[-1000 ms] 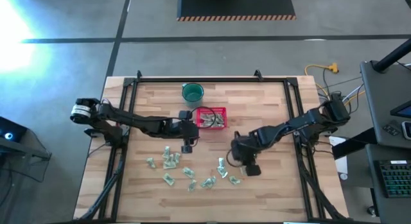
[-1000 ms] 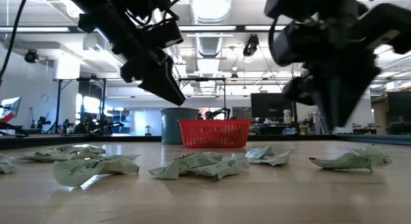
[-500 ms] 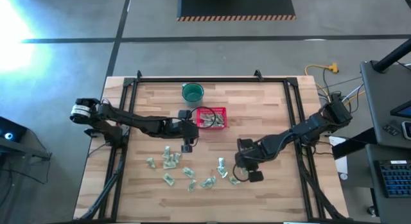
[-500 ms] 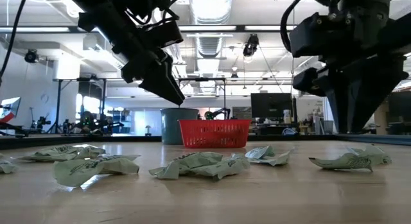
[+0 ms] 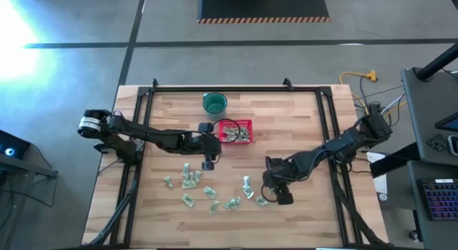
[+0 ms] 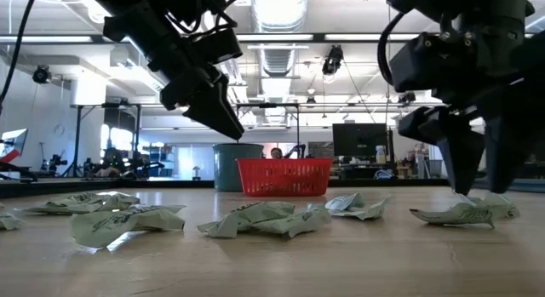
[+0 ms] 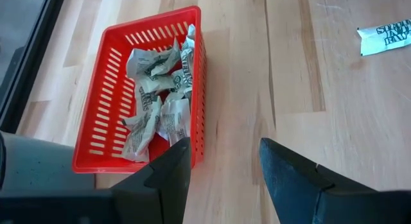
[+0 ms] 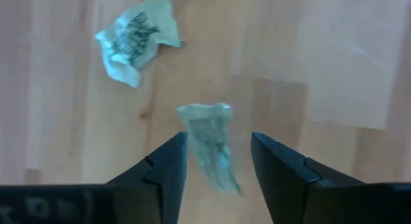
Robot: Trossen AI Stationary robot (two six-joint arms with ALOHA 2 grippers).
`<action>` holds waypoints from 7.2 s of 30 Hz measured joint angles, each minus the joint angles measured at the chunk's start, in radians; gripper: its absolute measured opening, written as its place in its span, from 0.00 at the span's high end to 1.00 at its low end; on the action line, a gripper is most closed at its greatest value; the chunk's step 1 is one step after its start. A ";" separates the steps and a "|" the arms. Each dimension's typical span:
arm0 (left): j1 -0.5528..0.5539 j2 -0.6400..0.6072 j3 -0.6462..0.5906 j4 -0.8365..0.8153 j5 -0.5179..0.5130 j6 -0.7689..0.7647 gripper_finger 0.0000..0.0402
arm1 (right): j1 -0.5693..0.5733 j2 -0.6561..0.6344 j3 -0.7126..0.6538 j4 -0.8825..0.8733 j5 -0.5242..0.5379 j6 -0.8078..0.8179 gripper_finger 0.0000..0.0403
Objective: Pick and place items into bin
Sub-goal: Put the light green stevia packet into the red bin
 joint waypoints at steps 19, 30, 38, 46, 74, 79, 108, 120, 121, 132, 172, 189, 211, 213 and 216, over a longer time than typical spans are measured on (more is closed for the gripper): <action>0.000 0.001 -0.002 0.001 0.000 -0.003 0.58 | 0.000 0.001 -0.070 0.146 0.030 0.027 0.61; 0.000 0.002 -0.002 0.002 0.000 -0.003 0.58 | 0.000 0.002 -0.070 0.144 0.061 0.026 0.75; 0.000 0.002 -0.003 0.002 0.000 -0.002 0.58 | 0.008 0.002 -0.070 0.141 0.019 0.022 0.86; 0.000 0.002 -0.003 0.000 0.000 -0.002 0.58 | 0.013 0.002 -0.070 0.141 0.019 0.002 0.96; 0.000 0.002 -0.003 0.001 0.001 0.000 0.58 | -0.067 0.000 0.110 0.184 0.772 -0.405 0.98; 0.000 0.002 -0.003 -0.009 0.001 0.000 0.58 | -0.166 0.000 0.103 0.282 0.775 -0.466 0.98; 0.000 0.001 -0.003 -0.058 0.001 0.000 0.58 | -0.475 0.082 0.074 0.528 0.453 -0.506 0.98; 0.000 0.000 -0.003 -0.059 0.001 0.000 0.58 | -0.474 0.094 0.074 0.556 0.402 -0.525 0.84; 0.000 0.000 -0.003 -0.059 0.001 0.000 0.58 | -0.474 0.094 0.074 0.555 0.404 -0.525 0.82; -0.003 -0.007 -0.003 -0.252 0.001 -0.081 0.58 | -0.405 0.055 0.076 0.512 0.407 -0.593 0.75; -0.157 -0.332 -0.296 -0.368 0.022 -0.942 0.58 | -0.336 -0.291 -0.144 0.517 0.161 -0.597 0.87; -0.162 -0.079 -0.210 -0.371 0.182 -1.227 0.58 | -0.336 -0.413 -0.210 0.513 0.163 -0.582 0.86; -0.193 -0.069 -0.175 -0.475 0.221 -1.230 0.58 | -0.332 -0.414 -0.210 0.515 0.163 -0.581 0.87; -0.194 -0.069 -0.175 -0.475 0.221 -1.230 0.59 | -0.332 -0.414 -0.210 0.515 0.163 -0.581 0.87; -0.195 -0.069 -0.175 -0.475 0.221 -1.230 0.63 | -0.332 -0.414 -0.210 0.515 0.163 -0.581 0.87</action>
